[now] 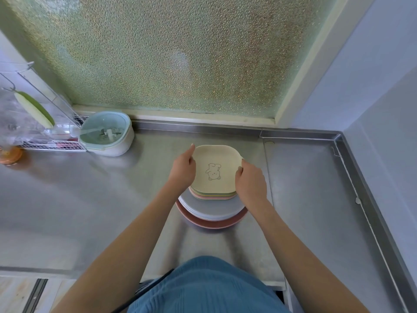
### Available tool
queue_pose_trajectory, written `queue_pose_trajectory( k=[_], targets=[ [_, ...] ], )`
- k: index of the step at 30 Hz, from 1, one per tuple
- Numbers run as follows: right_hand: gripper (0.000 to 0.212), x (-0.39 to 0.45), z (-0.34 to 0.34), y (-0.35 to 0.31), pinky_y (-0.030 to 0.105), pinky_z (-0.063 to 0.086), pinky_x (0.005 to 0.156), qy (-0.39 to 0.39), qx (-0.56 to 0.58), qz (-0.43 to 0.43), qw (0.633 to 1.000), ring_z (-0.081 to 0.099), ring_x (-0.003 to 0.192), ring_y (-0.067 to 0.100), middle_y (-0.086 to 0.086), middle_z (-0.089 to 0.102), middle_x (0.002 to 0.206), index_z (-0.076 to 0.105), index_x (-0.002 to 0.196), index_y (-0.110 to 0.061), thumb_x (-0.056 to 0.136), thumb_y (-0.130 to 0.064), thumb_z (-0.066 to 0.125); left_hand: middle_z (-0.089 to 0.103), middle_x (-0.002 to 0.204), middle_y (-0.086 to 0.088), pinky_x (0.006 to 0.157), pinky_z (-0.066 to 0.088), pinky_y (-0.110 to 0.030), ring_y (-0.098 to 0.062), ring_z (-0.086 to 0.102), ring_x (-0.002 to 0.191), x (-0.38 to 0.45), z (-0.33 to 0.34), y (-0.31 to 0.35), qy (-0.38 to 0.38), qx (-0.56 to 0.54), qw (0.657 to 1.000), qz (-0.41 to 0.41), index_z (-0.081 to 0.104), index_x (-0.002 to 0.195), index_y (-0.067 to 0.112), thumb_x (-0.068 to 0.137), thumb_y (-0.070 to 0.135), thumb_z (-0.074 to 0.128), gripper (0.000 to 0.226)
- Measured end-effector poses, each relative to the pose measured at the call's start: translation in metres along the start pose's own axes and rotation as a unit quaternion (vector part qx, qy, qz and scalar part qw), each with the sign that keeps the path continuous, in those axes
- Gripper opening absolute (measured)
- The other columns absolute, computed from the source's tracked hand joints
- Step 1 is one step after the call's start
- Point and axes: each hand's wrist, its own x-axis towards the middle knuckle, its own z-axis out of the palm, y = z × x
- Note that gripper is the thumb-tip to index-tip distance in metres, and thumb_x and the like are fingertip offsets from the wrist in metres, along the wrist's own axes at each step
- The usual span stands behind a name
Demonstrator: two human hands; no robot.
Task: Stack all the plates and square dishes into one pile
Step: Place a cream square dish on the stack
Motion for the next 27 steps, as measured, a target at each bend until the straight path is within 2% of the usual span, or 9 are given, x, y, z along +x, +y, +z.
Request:
queue_pose_trajectory(
  k=[3, 6, 9, 12, 14, 17, 21, 24, 27],
  targets=[
    [0.026, 0.003, -0.002, 0.000, 0.030, 0.035, 0.063, 0.000, -0.036, -0.014, 0.999, 0.059, 0.084, 0.030, 0.013, 0.065, 0.093, 0.057, 0.110, -0.005, 0.096, -0.014, 0.036, 0.061, 0.107, -0.012, 0.064, 0.038, -0.022, -0.015, 0.050, 0.068, 0.001, 0.000, 0.003, 0.000, 0.011, 1.000, -0.002, 0.032, 0.147, 0.016, 0.097, 0.004, 0.027, 0.052],
    [0.025, 0.006, 0.000, 0.002, 0.029, 0.034, 0.062, -0.017, 0.018, -0.007, 1.000, 0.051, 0.074, 0.025, 0.012, 0.060, 0.085, 0.057, 0.106, -0.001, 0.095, -0.010, 0.036, 0.058, 0.123, -0.010, 0.074, 0.041, -0.026, -0.023, 0.056, 0.084, 0.002, 0.000, 0.002, 0.004, 0.000, 1.000, 0.001, 0.034, 0.147, 0.017, 0.098, 0.006, 0.026, 0.051],
    [0.041, 0.004, 0.001, 0.003, 0.025, 0.036, 0.076, -0.067, 0.202, 0.027, 0.977, 0.050, 0.089, 0.019, 0.003, 0.055, 0.103, 0.043, 0.138, -0.014, 0.098, -0.014, 0.032, 0.050, 0.111, 0.009, 0.078, 0.037, -0.019, -0.012, 0.049, 0.087, -0.001, 0.001, -0.002, -0.003, -0.054, 0.999, -0.005, 0.032, 0.148, 0.022, 0.101, 0.015, 0.028, 0.047],
    [0.051, -0.002, -0.001, -0.002, 0.032, 0.039, 0.091, -0.112, 0.329, 0.065, 0.935, 0.049, 0.116, 0.028, 0.005, 0.047, 0.139, 0.017, 0.149, -0.031, 0.101, -0.016, 0.027, 0.037, 0.081, 0.022, 0.057, 0.034, -0.002, 0.005, 0.036, 0.068, -0.008, 0.005, -0.008, -0.013, -0.085, 0.996, -0.008, 0.024, 0.149, 0.029, 0.102, 0.018, 0.028, 0.048],
    [0.056, -0.006, 0.000, -0.005, 0.032, 0.038, 0.094, -0.110, 0.334, 0.067, 0.934, 0.042, 0.125, 0.033, 0.005, 0.042, 0.145, 0.016, 0.149, -0.032, 0.099, -0.008, 0.027, 0.036, 0.074, 0.014, 0.054, 0.035, -0.006, 0.001, 0.034, 0.063, -0.009, 0.009, -0.011, -0.011, -0.099, 0.995, -0.009, 0.022, 0.150, 0.029, 0.101, 0.013, 0.026, 0.051],
    [0.065, -0.011, 0.006, -0.006, 0.016, 0.035, 0.088, -0.074, 0.342, 0.084, 0.933, 0.046, 0.117, 0.015, -0.005, 0.033, 0.151, 0.019, 0.149, -0.032, 0.094, 0.002, 0.027, 0.043, 0.076, 0.005, 0.058, 0.034, -0.016, -0.008, 0.039, 0.064, -0.004, 0.012, -0.013, -0.009, -0.107, 0.994, -0.015, 0.026, 0.149, 0.029, 0.100, 0.011, 0.025, 0.052],
    [0.063, -0.012, 0.009, -0.002, 0.018, 0.034, 0.084, -0.075, 0.358, 0.094, 0.926, 0.039, 0.098, 0.004, -0.007, 0.031, 0.151, 0.017, 0.149, -0.034, 0.096, -0.001, 0.027, 0.048, 0.094, -0.003, 0.059, 0.036, -0.008, -0.007, 0.042, 0.066, -0.003, 0.016, -0.014, 0.002, -0.112, 0.994, -0.003, 0.026, 0.148, 0.031, 0.101, 0.011, 0.025, 0.051],
    [0.062, -0.009, 0.007, -0.002, 0.021, 0.039, 0.087, -0.084, 0.350, 0.081, 0.930, 0.047, 0.108, 0.011, -0.009, 0.030, 0.151, 0.017, 0.149, -0.033, 0.097, -0.001, 0.027, 0.045, 0.085, -0.004, 0.057, 0.037, -0.008, -0.009, 0.039, 0.064, -0.002, 0.019, -0.019, 0.015, -0.123, 0.992, -0.006, 0.025, 0.149, 0.032, 0.101, 0.012, 0.024, 0.052],
    [0.060, -0.005, 0.010, 0.000, 0.019, 0.035, 0.092, -0.077, 0.367, 0.086, 0.923, 0.044, 0.114, 0.006, -0.011, 0.033, 0.150, 0.024, 0.147, -0.033, 0.096, -0.003, 0.030, 0.048, 0.088, 0.003, 0.063, 0.036, -0.012, -0.005, 0.043, 0.071, -0.003, 0.019, -0.018, 0.019, -0.146, 0.989, -0.009, 0.029, 0.148, 0.031, 0.102, 0.014, 0.025, 0.049]
  ],
)
